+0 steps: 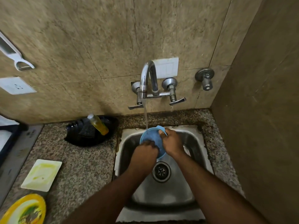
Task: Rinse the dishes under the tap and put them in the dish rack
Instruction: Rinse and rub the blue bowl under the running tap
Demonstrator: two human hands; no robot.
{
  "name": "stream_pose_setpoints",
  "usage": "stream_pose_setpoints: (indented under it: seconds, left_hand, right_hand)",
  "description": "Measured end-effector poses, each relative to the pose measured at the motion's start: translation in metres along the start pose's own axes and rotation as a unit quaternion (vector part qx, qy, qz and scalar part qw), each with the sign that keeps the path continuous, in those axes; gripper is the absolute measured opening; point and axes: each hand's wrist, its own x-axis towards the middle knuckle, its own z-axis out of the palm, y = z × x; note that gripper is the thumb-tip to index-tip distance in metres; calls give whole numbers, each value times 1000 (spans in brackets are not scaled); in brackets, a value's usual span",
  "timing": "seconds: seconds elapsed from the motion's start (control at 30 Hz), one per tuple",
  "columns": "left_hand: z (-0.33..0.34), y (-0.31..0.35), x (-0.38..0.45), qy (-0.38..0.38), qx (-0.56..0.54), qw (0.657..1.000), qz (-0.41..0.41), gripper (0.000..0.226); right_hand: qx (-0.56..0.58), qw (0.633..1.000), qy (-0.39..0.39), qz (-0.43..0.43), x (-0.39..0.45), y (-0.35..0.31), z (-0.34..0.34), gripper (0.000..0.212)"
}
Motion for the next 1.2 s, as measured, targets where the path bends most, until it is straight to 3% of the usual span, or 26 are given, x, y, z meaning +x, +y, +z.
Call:
stream_pose_setpoints:
  seconds: [0.07,0.17,0.23,0.4,0.53,0.63,0.73,0.83,0.9,1.07,1.13,1.2]
  left_hand:
    - [6,-8,11,-16,-89,995,45,37]
    - [21,-31,30,-21,-121,985,119,64]
    - [22,-33,31,-25,-104,989,104,71]
    - [13,1,17,49,-92,994,10,83]
    - [16,7,9,127,-57,990,36,57]
    - [8,-4,5,124,-41,989,72,50]
    - [2,-8,5,119,-50,989,72,30]
    - [3,-6,2,84,-150,985,30,38]
    - [7,-6,1,100,-170,979,41,48]
    - [16,-17,11,105,-141,984,33,39]
    - [13,-24,13,69,-222,972,32,33]
    - [14,-35,13,59,-358,932,5,28]
  right_hand:
    - [18,999,-12,-24,-5,-1,2,31]
    - [60,998,-6,-35,-8,2,3,32]
    - [75,997,3,-32,-7,5,3,34]
    - [74,995,65,-18,-4,3,6,35]
    - [110,991,77,-6,4,1,-1,27]
    - [199,976,87,18,7,2,-4,22]
    - [286,954,84,45,3,-6,1,15]
    - [334,939,46,64,0,-12,11,15]
    - [363,927,8,89,-4,-19,14,13]
    - [261,960,-28,101,-6,-16,19,28]
    - [222,968,-35,114,-8,-13,14,29]
    - [160,981,-47,95,-10,-13,4,33]
